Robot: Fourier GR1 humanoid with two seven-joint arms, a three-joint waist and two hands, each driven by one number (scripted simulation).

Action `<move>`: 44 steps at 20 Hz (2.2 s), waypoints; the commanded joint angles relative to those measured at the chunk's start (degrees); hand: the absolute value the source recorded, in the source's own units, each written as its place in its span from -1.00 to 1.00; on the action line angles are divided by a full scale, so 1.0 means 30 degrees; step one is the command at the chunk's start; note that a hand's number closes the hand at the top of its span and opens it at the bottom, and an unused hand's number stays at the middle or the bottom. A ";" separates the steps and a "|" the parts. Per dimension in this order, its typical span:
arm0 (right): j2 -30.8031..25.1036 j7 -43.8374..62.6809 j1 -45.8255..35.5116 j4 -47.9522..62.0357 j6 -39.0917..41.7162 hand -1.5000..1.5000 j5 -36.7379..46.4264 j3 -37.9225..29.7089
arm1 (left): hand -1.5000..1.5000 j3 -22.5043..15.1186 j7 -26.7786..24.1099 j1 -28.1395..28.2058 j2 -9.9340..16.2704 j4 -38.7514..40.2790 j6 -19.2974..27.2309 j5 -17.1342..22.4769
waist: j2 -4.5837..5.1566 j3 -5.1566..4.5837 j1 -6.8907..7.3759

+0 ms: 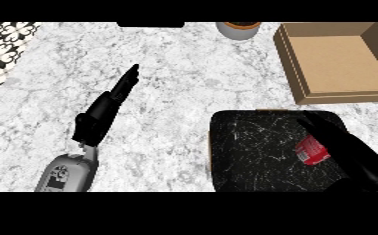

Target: Pick the can from the tray and place it in the cardboard box

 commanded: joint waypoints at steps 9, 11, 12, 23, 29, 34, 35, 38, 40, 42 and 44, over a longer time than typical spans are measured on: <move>0.0406 -0.1437 -0.1220 0.3022 -0.0999 1.00 0.1421 0.0375 | 0.00 -0.0073 0.0621 -0.0506 -0.0462 -0.0053 -0.0027 -0.0683 | 0.0185 0.0253 0.0051; 0.0893 -0.0951 -0.1089 0.2132 -0.1083 1.00 0.1545 0.0476 | 0.00 0.0562 -0.0635 0.0200 0.0196 0.0431 -0.1005 0.0023 | 0.0174 0.0243 0.0021; 0.0986 -0.1492 -0.0256 0.2456 -0.2506 1.00 0.2290 0.0823 | 0.00 0.0913 -0.0794 -0.0323 0.0321 0.1058 -0.0997 0.0023 | 0.0185 0.0246 -0.0043; -0.2687 -0.8310 -0.6512 1.1837 -0.6507 1.00 0.1061 -0.3880 | 0.00 -0.0303 -0.0445 0.0821 -0.0861 -0.0325 -0.0184 -0.1017 | 0.0224 0.0270 0.0287; -0.2311 -0.8665 -0.5467 0.8903 -0.7801 1.00 -0.0219 -0.5020 | 0.00 0.1296 -0.1748 -0.0634 -0.0337 0.2123 -0.0760 -0.0455 | 0.0185 0.0235 -0.0175; -0.3612 -0.8546 -0.2190 0.2400 -0.3751 1.00 -0.3054 -0.6410 | 0.00 0.0364 -0.0951 0.0652 -0.1192 0.0731 0.0227 -0.1321 | 0.0066 0.0219 -0.0399; -0.4807 -0.9239 -0.3247 0.3226 -0.2819 1.00 -0.4015 -0.7444 | 0.00 0.0415 -0.0842 0.0406 -0.0692 0.0577 -0.0508 -0.1080 | 0.0088 0.0225 -0.0307; -0.4486 -0.8244 -0.2194 0.0045 -0.0687 1.00 -0.6291 -0.8548 | 0.00 0.1132 0.1157 0.0328 -0.0246 -0.1080 -0.1262 0.0207 | -0.0008 0.0221 -0.0373; -0.4705 -0.8443 -0.1814 -0.0321 -0.0040 1.00 -0.7997 -1.0311 | 0.00 0.0982 -0.0276 0.1242 0.0080 -0.0704 -0.1250 -0.0370 | 0.0044 0.0226 -0.0348; -0.5090 -0.7249 -0.2159 -0.0840 0.0945 1.00 -0.9158 -1.1722 | 0.00 0.1335 -0.0344 0.0676 0.0173 -0.0346 -0.1329 -0.0227 | 0.0079 0.0227 -0.0318; -0.5003 -0.5978 -0.2586 -0.0662 0.1897 1.00 -1.0118 -1.2415 | 0.00 0.0590 0.0103 0.0913 -0.0406 -0.1164 -0.0982 -0.0651 | 0.0094 0.0235 -0.0159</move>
